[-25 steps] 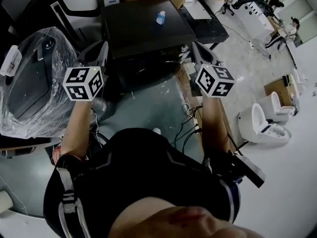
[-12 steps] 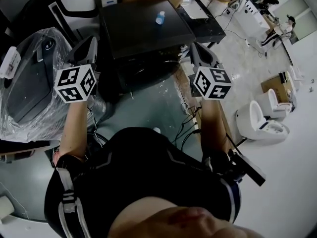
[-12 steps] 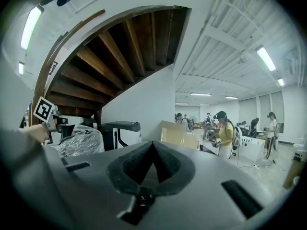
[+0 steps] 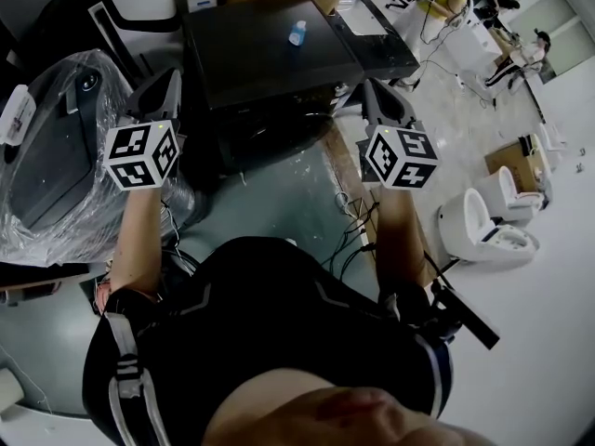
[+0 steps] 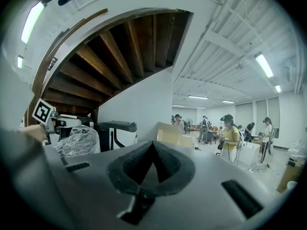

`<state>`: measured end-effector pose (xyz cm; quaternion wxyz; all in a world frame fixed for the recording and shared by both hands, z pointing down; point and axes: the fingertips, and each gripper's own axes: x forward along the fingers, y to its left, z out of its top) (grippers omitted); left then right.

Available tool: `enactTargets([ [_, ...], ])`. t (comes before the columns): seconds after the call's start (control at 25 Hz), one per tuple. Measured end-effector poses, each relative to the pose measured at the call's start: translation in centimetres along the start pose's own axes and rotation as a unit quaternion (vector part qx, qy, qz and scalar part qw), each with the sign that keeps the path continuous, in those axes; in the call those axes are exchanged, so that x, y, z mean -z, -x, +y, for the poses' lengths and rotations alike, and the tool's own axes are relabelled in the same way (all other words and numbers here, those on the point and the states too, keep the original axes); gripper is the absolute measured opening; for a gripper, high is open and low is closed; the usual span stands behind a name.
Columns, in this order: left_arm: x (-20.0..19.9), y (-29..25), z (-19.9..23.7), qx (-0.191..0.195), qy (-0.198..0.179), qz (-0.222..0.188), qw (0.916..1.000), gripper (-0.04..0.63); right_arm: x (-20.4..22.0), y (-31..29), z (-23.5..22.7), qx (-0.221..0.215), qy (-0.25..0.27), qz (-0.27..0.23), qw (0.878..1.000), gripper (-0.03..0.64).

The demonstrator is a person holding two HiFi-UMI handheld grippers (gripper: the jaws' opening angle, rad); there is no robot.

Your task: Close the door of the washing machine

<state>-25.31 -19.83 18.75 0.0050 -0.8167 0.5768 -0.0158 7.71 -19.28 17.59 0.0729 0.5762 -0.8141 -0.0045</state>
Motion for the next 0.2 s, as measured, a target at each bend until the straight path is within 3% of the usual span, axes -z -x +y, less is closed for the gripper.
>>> enactTargets([
  [0.2, 0.63, 0.32, 0.65, -0.001, -0.006, 0.006, 1.0000, 0.003, 0.44, -0.32, 0.70, -0.002, -0.006, 0.008, 1.000, 0.003],
])
